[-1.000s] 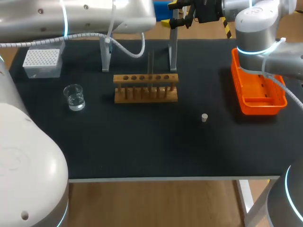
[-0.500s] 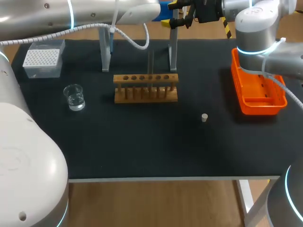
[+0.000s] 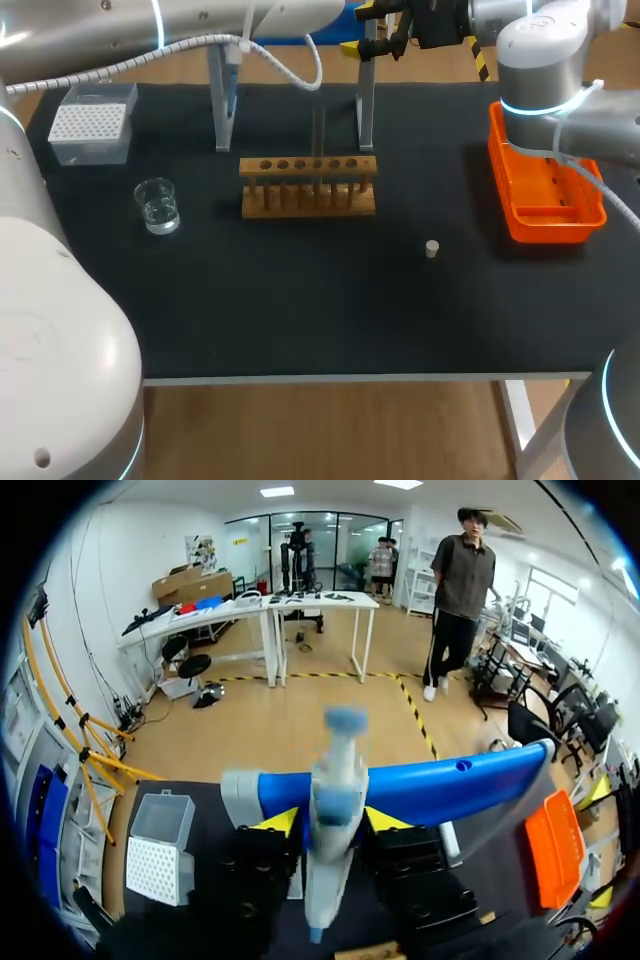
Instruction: Invert the test tube, pick up the pipette, mount the tip to pipette, aspirate from beaker and dispense into the tube, eject the tip, return the pipette, and cap with the stopper.
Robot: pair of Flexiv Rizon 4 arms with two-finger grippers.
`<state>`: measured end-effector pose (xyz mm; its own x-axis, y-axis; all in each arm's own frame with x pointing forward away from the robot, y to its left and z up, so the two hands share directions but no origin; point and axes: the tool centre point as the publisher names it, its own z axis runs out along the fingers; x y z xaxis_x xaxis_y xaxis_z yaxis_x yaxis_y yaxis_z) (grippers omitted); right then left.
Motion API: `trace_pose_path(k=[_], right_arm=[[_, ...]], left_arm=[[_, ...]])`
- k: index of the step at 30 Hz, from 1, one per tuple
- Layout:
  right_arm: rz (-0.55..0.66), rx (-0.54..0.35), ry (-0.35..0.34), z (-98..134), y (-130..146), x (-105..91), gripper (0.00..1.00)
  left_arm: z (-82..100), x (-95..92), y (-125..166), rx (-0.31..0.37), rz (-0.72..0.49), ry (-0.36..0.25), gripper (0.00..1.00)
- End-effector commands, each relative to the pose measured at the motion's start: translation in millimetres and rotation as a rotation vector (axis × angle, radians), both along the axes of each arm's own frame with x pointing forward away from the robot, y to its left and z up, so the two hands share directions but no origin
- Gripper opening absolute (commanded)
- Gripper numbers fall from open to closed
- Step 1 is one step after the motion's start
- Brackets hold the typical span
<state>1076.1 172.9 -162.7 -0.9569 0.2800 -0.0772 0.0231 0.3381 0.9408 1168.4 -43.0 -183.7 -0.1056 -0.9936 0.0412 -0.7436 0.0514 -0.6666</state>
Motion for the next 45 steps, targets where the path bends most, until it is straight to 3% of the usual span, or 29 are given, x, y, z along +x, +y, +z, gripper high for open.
trace_pose_path(k=[1, 16, 23, 35, 41, 45], right_arm=[[0.004, -0.003, 0.003, 0.9, -1.2, 0.4, 1.00], [0.004, -0.003, 0.003, 0.9, -1.2, 0.4, 1.00], [0.004, -0.003, 0.003, 0.9, -1.2, 0.4, 1.00], [0.004, -0.003, 0.003, 0.9, -1.2, 0.4, 1.00], [0.004, -0.003, 0.003, 0.9, -1.2, 0.4, 1.00], [0.004, -0.003, 0.003, 0.9, -1.2, 0.4, 1.00]], left_arm=[[3.6, 2.9, -1.1, 0.002, -0.005, 0.020, 1.00], [12.2, -4.9, -2.7, 0.003, 0.002, 0.004, 1.00], [23.3, -11.2, -2.8, 0.009, -0.024, -0.037, 1.00], [54.1, -33.8, 4.8, -0.037, -0.183, -0.219, 1.00], [69.3, -47.3, 8.8, -0.090, -0.350, -0.311, 1.00], [75.5, -57.4, 8.6, -0.134, -0.474, -0.334, 1.00]])
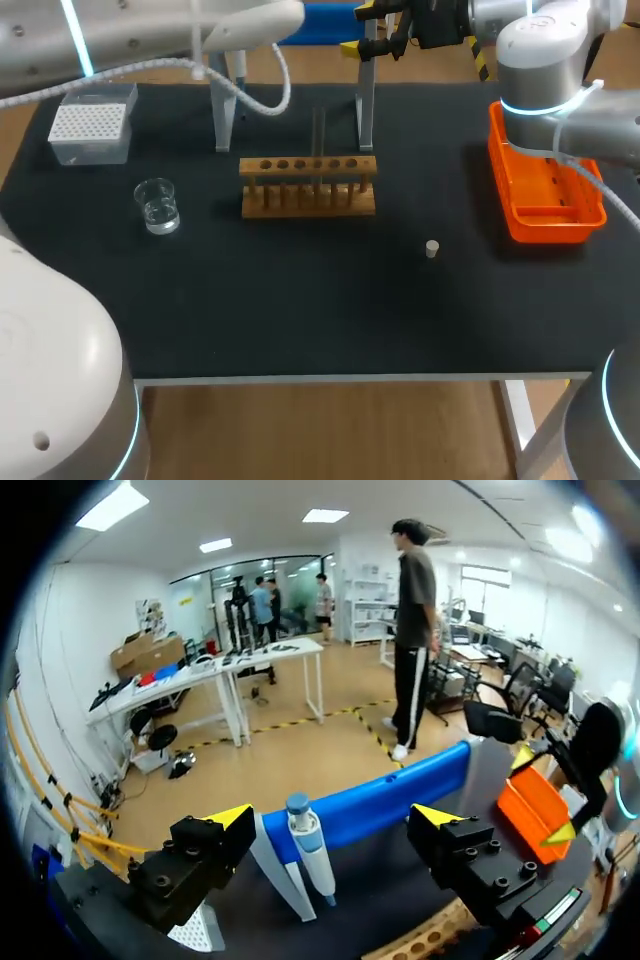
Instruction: Invert the test tube, pick up the pipette, mount the tip to pipette, aspirate from beaker and dispense into the tube, eject the tip, return the pipette, and cap with the stopper.
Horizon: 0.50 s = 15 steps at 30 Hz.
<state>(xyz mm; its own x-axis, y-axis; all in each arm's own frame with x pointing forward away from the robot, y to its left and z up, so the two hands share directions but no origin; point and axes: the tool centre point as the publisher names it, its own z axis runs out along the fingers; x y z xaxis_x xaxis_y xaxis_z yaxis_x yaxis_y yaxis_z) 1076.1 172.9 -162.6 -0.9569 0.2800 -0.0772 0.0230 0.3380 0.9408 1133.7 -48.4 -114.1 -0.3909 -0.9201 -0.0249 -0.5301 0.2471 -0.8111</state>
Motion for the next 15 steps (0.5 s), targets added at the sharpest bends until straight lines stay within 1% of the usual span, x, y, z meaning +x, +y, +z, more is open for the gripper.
trace_pose_path(k=[1, 2, 3, 5, 6, 8, 12, 13, 15], right_arm=[[0.004, -0.003, 0.003, 0.9, -1.2, 0.4, 1.00], [0.004, -0.003, 0.003, 0.9, -1.2, 0.4, 1.00], [0.004, -0.003, 0.003, 0.9, -1.2, 0.4, 1.00], [0.004, -0.003, 0.003, 0.9, -1.2, 0.4, 1.00], [0.004, -0.003, 0.003, 0.9, -1.2, 0.4, 1.00], [0.004, -0.003, 0.003, 0.9, -1.2, 0.4, 1.00], [0.004, -0.003, 0.003, 0.9, -1.2, 0.4, 1.00], [0.004, -0.003, 0.003, 0.9, -1.2, 0.4, 1.00], [0.004, -0.003, 0.003, 0.9, -1.2, 0.4, 1.00]], left_arm=[[7.3, -25.0, 14.3, -0.155, -0.247, -0.100, 1.00], [8.7, -27.5, 13.3, -0.165, -0.282, -0.101, 1.00], [9.5, -29.0, 13.3, -0.157, -0.290, -0.102, 1.00], [12.8, -36.4, 11.6, -0.176, -0.366, -0.115, 1.00], [13.4, -38.2, 11.8, -0.168, -0.368, -0.116, 1.00], [14.8, -43.7, 11.0, -0.182, -0.421, -0.130, 1.00], [14.5, -55.7, 9.0, -0.175, -0.468, -0.137, 1.00], [14.7, -59.2, 8.2, -0.182, -0.482, -0.145, 1.00], [14.7, -67.9, 6.1, -0.171, -0.501, -0.148, 1.00]])
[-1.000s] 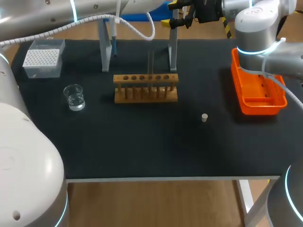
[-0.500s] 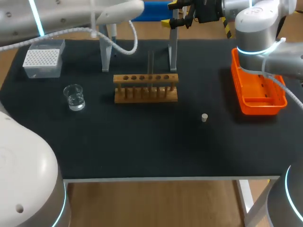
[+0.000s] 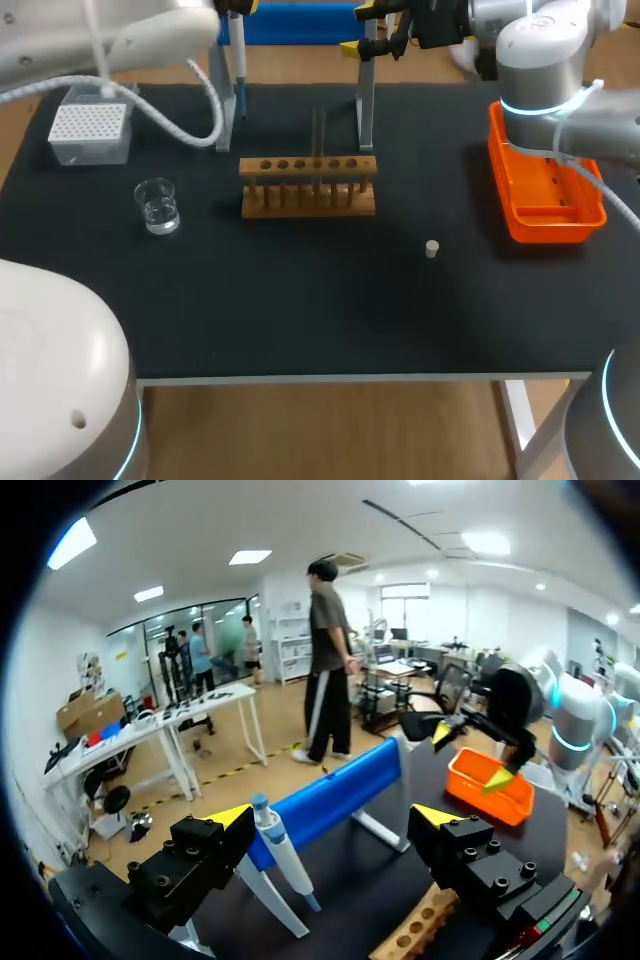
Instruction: Invert the test tube, pick up the pipette, mount the tip to pipette, aspirate from beaker and dispense into the tube, eject the tip, return the pipette, and cap with the stopper.
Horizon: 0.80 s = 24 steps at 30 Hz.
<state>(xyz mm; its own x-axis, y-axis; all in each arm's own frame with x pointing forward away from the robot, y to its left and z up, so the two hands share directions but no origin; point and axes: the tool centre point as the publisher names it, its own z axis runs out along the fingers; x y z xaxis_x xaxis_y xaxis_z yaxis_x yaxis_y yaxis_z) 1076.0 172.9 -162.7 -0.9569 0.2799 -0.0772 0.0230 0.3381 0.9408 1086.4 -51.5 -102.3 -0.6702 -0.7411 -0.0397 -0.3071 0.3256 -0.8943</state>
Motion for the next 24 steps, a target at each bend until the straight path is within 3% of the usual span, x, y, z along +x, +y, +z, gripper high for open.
trace_pose_path(k=[1, 9, 15, 24], right_arm=[[0.003, -0.003, 0.003, 0.9, -1.2, 0.4, 1.00], [0.003, -0.003, 0.003, 0.9, -1.2, 0.4, 1.00], [0.003, -0.003, 0.003, 0.9, -1.2, 0.4, 1.00], [0.003, -0.003, 0.003, 0.9, -1.2, 0.4, 1.00]], left_arm=[[3.3, -24.5, 9.1, -0.082, -0.178, -0.008, 1.00], [0.0, -64.9, 1.4, -0.049, -0.224, -0.053, 1.00], [-12.4, -91.3, -6.7, -0.038, -0.258, -0.054, 1.00], [-28.4, -104.2, -14.2, -0.042, -0.334, -0.068, 1.00]])
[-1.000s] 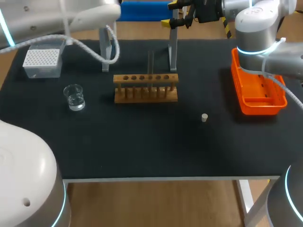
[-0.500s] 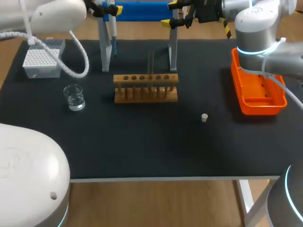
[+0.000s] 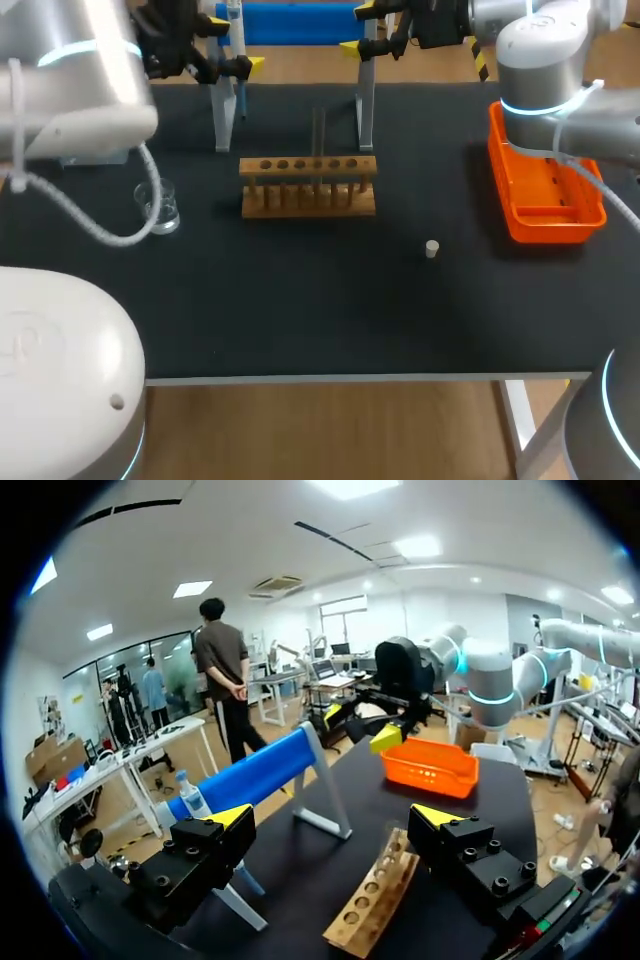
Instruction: Invert the test tube, pick up the pipette, mount the tip to pipette, aspirate from beaker and dispense into the tube, eject the tip, return the pipette, and cap with the stopper.
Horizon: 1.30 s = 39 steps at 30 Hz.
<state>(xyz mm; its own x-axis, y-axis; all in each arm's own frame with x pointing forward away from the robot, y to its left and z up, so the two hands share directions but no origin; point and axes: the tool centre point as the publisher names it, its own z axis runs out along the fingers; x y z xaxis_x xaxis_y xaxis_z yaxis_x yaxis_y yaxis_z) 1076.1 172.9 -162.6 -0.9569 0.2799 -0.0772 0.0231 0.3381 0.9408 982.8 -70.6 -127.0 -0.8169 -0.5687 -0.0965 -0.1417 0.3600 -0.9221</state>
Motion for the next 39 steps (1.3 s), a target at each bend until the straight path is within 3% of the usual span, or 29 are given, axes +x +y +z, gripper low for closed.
trace_pose_path(k=[1, 22, 39], right_arm=[[0.004, -0.003, 0.003, 0.9, -1.2, 0.4, 1.00], [0.004, -0.003, 0.003, 0.9, -1.2, 0.4, 1.00], [0.004, -0.003, 0.003, 0.9, -1.2, 0.4, 1.00]], left_arm=[[-5.4, -1.0, 4.3, -0.015, -0.102, 0.027, 1.00], [-36.3, -35.3, -24.5, -0.014, -0.226, 0.031, 1.00], [-61.0, -13.4, -44.9, 0.016, -0.331, 0.027, 1.00]])
